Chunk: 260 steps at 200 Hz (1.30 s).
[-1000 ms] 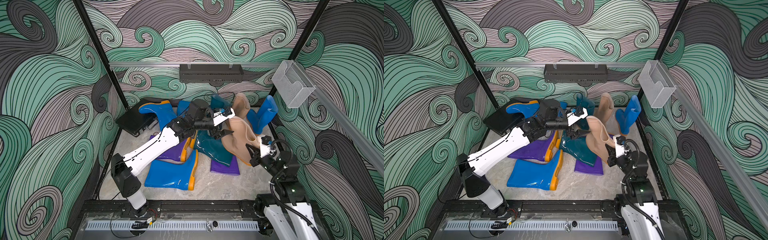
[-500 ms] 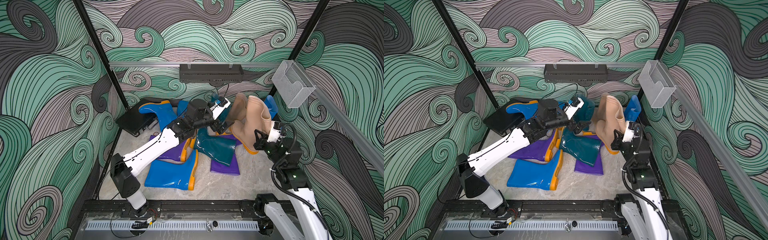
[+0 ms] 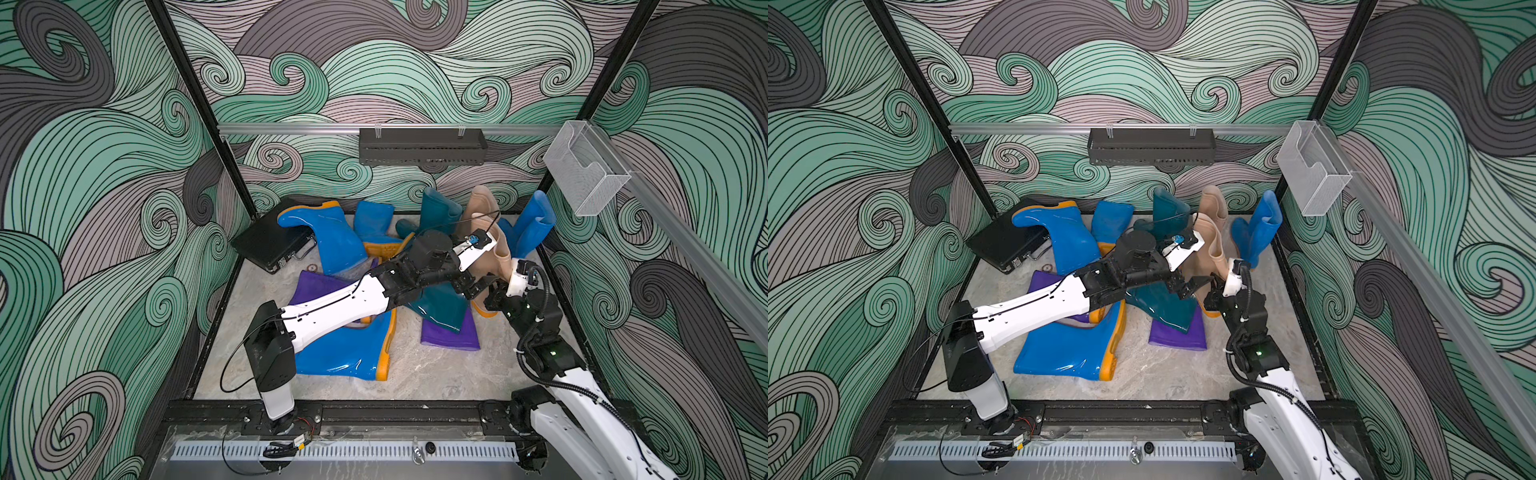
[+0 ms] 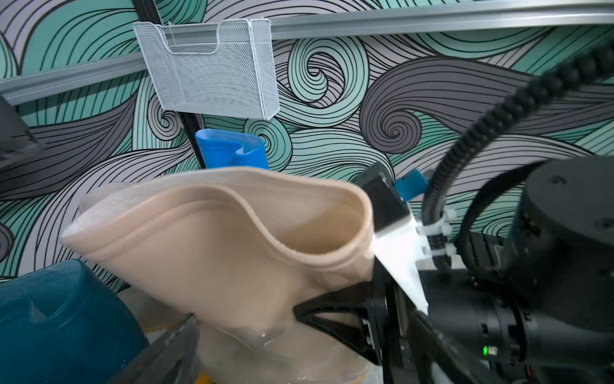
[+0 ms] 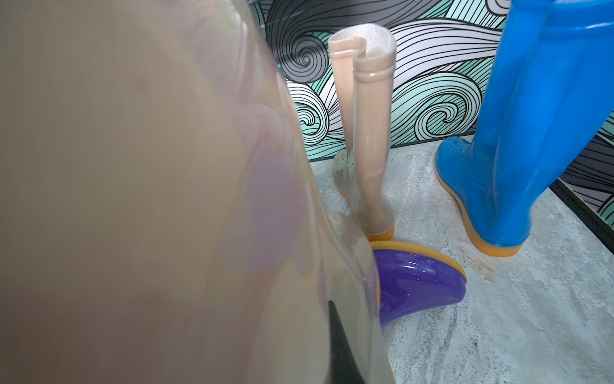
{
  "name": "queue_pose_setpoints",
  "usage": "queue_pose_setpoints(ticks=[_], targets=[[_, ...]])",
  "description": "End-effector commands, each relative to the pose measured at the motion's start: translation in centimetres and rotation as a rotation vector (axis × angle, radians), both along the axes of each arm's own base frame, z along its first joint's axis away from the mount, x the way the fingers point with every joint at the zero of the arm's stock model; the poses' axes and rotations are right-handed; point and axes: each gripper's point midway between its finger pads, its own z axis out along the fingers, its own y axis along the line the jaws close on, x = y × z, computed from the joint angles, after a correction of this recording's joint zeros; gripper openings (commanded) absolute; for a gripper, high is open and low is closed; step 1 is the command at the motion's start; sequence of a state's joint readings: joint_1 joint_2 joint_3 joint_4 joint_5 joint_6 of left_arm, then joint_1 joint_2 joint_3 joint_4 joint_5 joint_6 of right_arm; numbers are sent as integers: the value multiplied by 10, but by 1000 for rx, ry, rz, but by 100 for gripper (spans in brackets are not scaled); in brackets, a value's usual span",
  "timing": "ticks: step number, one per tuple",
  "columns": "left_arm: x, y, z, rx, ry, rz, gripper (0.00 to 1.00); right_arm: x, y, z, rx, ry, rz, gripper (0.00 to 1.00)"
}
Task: Match and arrange rain boots in pairs
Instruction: Pick up the rain boot from the rain pile shoes.
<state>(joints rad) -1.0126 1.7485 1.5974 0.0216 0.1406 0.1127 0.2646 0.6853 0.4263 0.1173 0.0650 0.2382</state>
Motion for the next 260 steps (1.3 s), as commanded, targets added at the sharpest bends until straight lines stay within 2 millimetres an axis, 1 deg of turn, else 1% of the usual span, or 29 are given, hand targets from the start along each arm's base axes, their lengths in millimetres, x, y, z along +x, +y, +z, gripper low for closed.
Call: queue_pose_setpoints(ticks=[1, 40, 50, 58, 71, 80, 92, 102, 106, 114, 119, 123, 142, 152, 155, 166, 178, 196, 202, 210, 219, 223, 238, 245, 260], targets=[[10, -1, 26, -86, 21, 42, 99, 7, -2, 35, 18, -160, -45, 0], [20, -10, 14, -126, 118, 62, 98, 7, 11, 27, -34, -164, -30, 0], [17, -14, 13, -143, 140, 30, 99, 7, 11, 26, -51, -160, -37, 0], [19, -15, 12, -151, 156, 39, 98, 7, 14, 25, -61, -159, -26, 0], [25, -13, 12, -172, 182, 57, 91, 5, 18, 24, -54, -163, -2, 0], [29, -13, 11, -189, 206, 52, 78, 3, 21, 22, -52, -168, 20, 0], [31, -13, 11, -203, 232, 28, 48, 0, 19, 18, -54, -161, 13, 0], [34, -11, 11, -212, 247, 28, 28, -4, 18, 18, -68, -160, 19, 0], [33, -11, 11, -218, 247, 21, 21, -5, 18, 18, -73, -160, 23, 0], [33, -9, 13, -231, 244, 14, 8, -8, 19, 17, -89, -159, 39, 6], [32, -8, 14, -237, 238, 7, 0, -10, 21, 17, -102, -156, 56, 12], [31, -8, 16, -241, 233, 2, 0, -11, 22, 18, -108, -156, 66, 17], [34, -3, 19, -245, 224, 17, 0, -22, 27, 17, -181, -108, 137, 51], [36, 1, 19, -241, 214, 31, 0, -31, 24, 20, -216, -83, 146, 66], [36, 3, 20, -241, 211, 35, 0, -33, 21, 22, -223, -77, 139, 70], [40, 9, 20, -244, 201, 57, 0, -44, 17, 25, -261, -70, 148, 77], [43, 17, 21, -254, 194, 76, 0, -55, 13, 31, -291, -88, 160, 81], [44, 25, 22, -260, 190, 87, 0, -70, 12, 43, -324, -139, 189, 85], [43, 28, 24, -260, 183, 90, 0, -72, 9, 49, -330, -155, 176, 86], [42, 31, 25, -259, 174, 93, 0, -71, 0, 59, -321, -171, 120, 87], [39, 36, 29, -257, 166, 97, 0, -67, -8, 69, -319, -184, 66, 85], [38, 38, 29, -254, 165, 98, 0, -64, -11, 71, -322, -173, 46, 84], [33, 47, 28, -242, 155, 109, 0, -48, -18, 87, -303, -135, -24, 82], [32, 52, 27, -237, 153, 118, 0, -39, -20, 95, -279, -114, -49, 82], [29, 58, 25, -222, 149, 130, 0, -13, -17, 105, -215, -66, -49, 82]])
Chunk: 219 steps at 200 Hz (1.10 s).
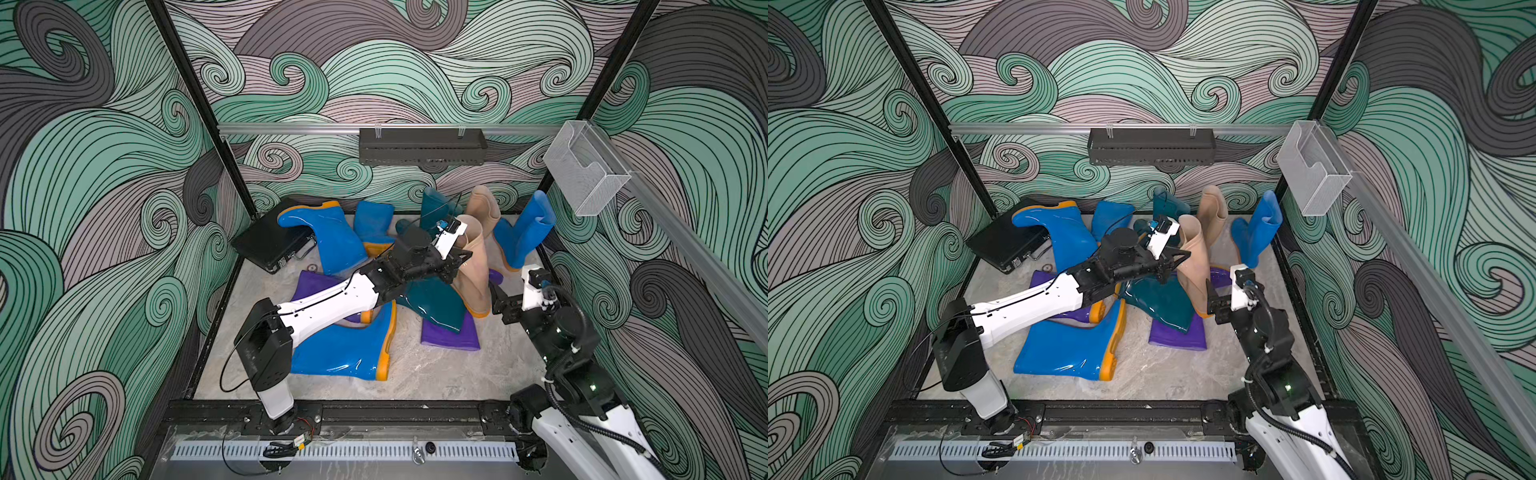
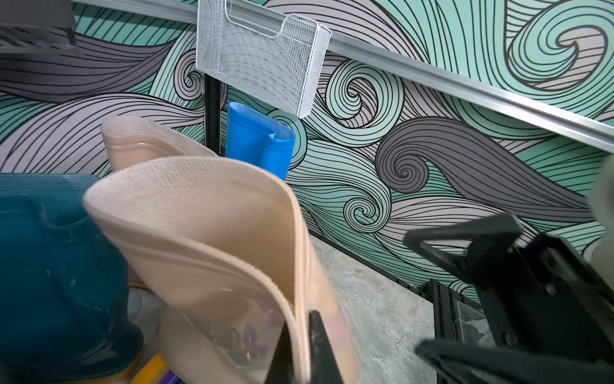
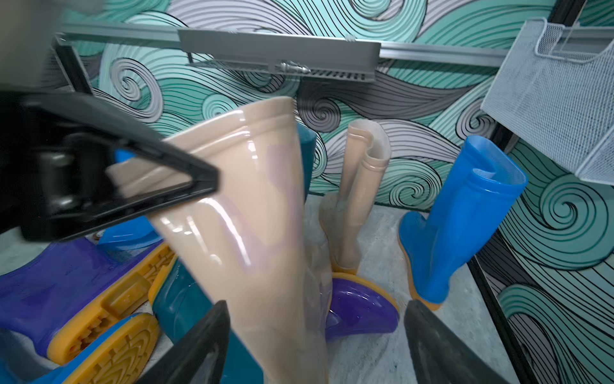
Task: Match and arrange rain boots in pairs
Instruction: Pick up the rain boot from the rain pile shoes, then adjust the rain boot at the corner of the board.
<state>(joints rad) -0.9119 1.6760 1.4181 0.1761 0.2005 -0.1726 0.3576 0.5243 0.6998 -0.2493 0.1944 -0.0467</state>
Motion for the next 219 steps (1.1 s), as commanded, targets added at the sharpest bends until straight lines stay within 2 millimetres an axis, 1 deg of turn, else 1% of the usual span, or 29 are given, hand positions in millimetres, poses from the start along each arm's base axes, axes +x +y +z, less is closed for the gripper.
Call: queue_pose_setpoints(ticks=[1, 12, 17, 27, 37, 42, 62, 70, 85, 98, 125, 145, 166, 170, 173, 181, 190, 197, 201, 212, 219], targets=[[0, 21, 37, -47, -85, 52, 0, 31, -8, 17, 73, 49, -74, 82], [0, 24, 35, -38, -85, 60, 0, 52, -15, 20, 149, 85, -98, 83], [0, 25, 34, -36, -82, 64, 0, 63, -17, 18, 183, 109, -105, 83], [0, 26, 33, -36, -84, 65, 0, 85, -19, 8, 230, 163, -100, 84], [-1, 27, 32, -36, -81, 68, 0, 104, -23, 1, 240, 195, -112, 85], [0, 27, 32, -36, -81, 70, 0, 114, -26, -9, 240, 220, -124, 86], [0, 28, 30, -40, -72, 74, 0, 148, -32, -31, 238, 254, -137, 86], [-2, 28, 31, -45, -77, 70, 0, 159, -32, -39, 225, 251, -135, 86], [-3, 28, 28, -46, -76, 63, 0, 180, -26, -52, 213, 240, -92, 86], [-4, 27, 28, -46, -74, 56, 0, 196, -29, -63, 211, 237, -109, 85], [-15, 21, 30, -66, -72, -17, 0, 225, -30, -71, 202, 169, -116, 86], [-21, 16, 31, -74, -68, -62, 0, 244, -34, -78, 198, 134, -140, 82], [-20, 16, 31, -75, -59, -56, 0, 256, -27, -76, 218, 72, -97, 71], [-20, 16, 31, -74, -56, -55, 0, 257, -26, -75, 222, 59, -90, 65], [-21, 16, 31, -75, -55, -55, 0, 257, -25, -75, 225, 52, -84, 59], [-21, 17, 33, -79, -51, -54, 0, 259, -24, -71, 235, 26, -75, 49], [-22, 17, 36, -80, -50, -57, 0, 260, -23, -72, 243, 19, -70, 38], [-22, 18, 36, -77, -48, -57, 0, 260, -23, -73, 243, 21, -75, 25], [-22, 17, 35, -75, -48, -56, 0, 261, -24, -74, 241, 24, -84, 21], [-20, 19, 35, -75, -48, -46, 0, 260, -29, -74, 227, 26, -109, 1], [-20, 19, 35, -76, -46, -40, 0, 258, -35, -72, 220, 18, -145, 0]])
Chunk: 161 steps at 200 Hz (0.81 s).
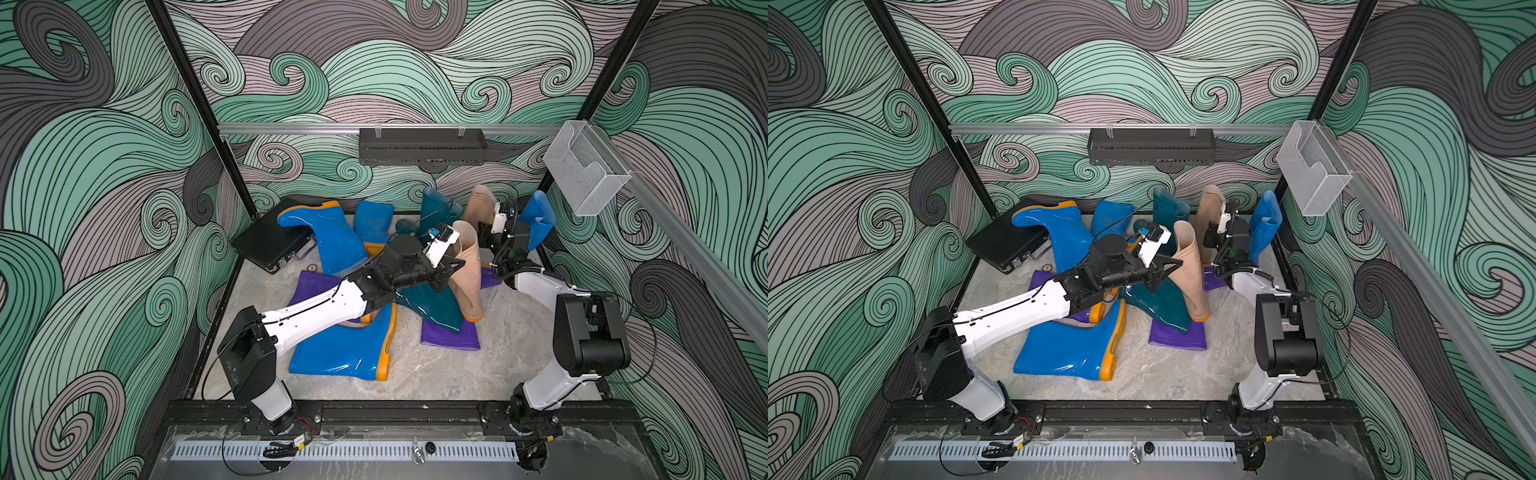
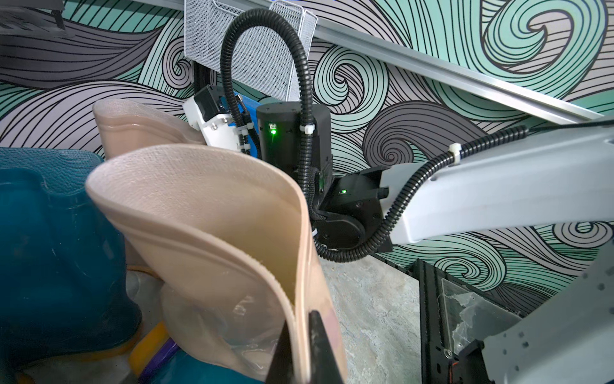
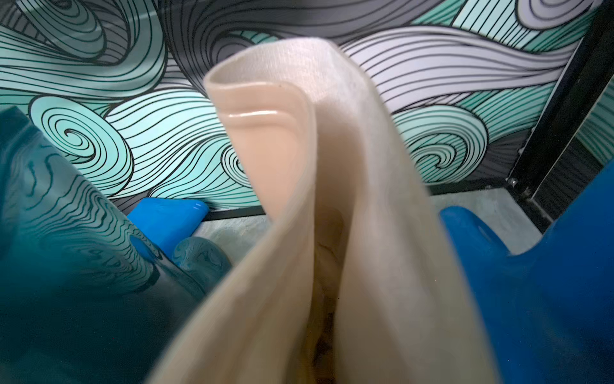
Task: Match and arrange rain boots in pairs
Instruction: Adjust the rain boot at the corner of the board.
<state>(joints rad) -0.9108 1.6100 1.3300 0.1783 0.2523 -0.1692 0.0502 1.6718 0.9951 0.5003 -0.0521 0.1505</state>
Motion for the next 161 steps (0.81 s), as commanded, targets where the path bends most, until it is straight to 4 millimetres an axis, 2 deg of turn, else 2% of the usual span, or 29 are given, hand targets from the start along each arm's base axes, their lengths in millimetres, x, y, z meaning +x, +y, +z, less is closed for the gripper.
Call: queue_pose_setpoints(ticks=[1, 58, 118, 161], targets=[[-1, 8, 44, -90, -60, 12, 0, 4, -10, 31, -11, -113, -57, 0], [0, 5, 46, -117, -48, 7, 0, -21, -62, 61, -148, -153, -303, 0], [1, 2, 42, -123, -30, 2, 0, -24, -97, 62, -132, -134, -385, 0], [3, 1, 38, -117, -20, 4, 0, -5, -108, 41, -37, -135, -364, 0]])
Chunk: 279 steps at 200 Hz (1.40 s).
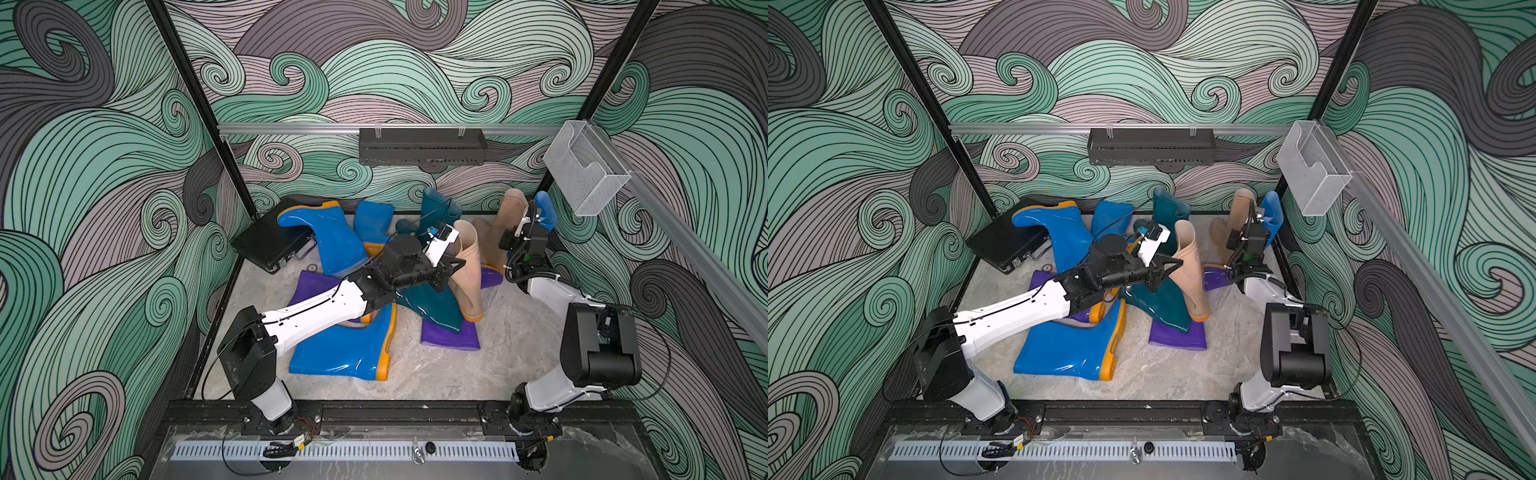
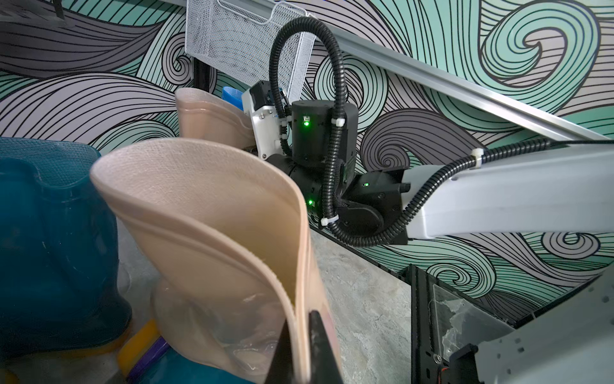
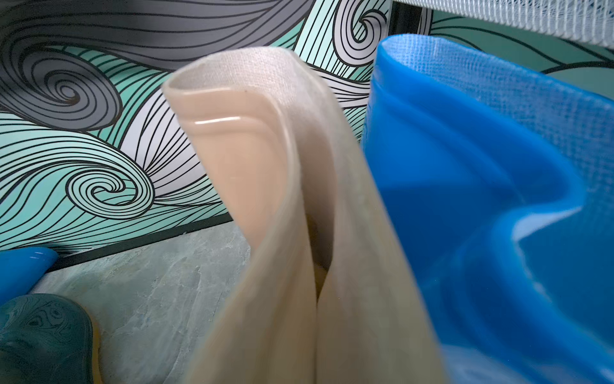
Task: Match and arrange rain boots in pairs
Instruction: Adjust the rain boot at the corner of the board, then pair a pair of rain boots at the corner of the board.
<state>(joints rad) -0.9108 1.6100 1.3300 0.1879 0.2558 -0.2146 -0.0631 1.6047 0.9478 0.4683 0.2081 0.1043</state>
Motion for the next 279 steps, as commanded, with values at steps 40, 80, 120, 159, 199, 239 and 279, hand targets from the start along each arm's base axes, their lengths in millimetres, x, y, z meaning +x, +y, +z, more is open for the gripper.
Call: queue_pose_setpoints(ticks=[40, 80, 120, 159, 199, 239, 279], targets=[[4, 0, 33, -82, -53, 5, 0, 29, -1, 28, 163, -170, 11, 0], [7, -4, 30, -70, -45, 7, 0, 10, -1, 39, 144, -126, -1, 64], [8, -6, 33, -89, -46, 6, 0, -32, 3, 54, 148, -3, 68, 87], [12, -8, 32, -78, -31, 19, 0, -82, 8, 84, 169, 24, 73, 88], [23, -2, 29, -67, 1, 92, 0, -137, 49, 89, 123, 48, 286, 86], [25, -5, 33, -85, 11, 94, 0, -199, 100, 74, -19, 61, 580, 85], [26, -8, 31, -84, 41, 88, 0, -235, 145, 46, -92, 48, 759, 85]])
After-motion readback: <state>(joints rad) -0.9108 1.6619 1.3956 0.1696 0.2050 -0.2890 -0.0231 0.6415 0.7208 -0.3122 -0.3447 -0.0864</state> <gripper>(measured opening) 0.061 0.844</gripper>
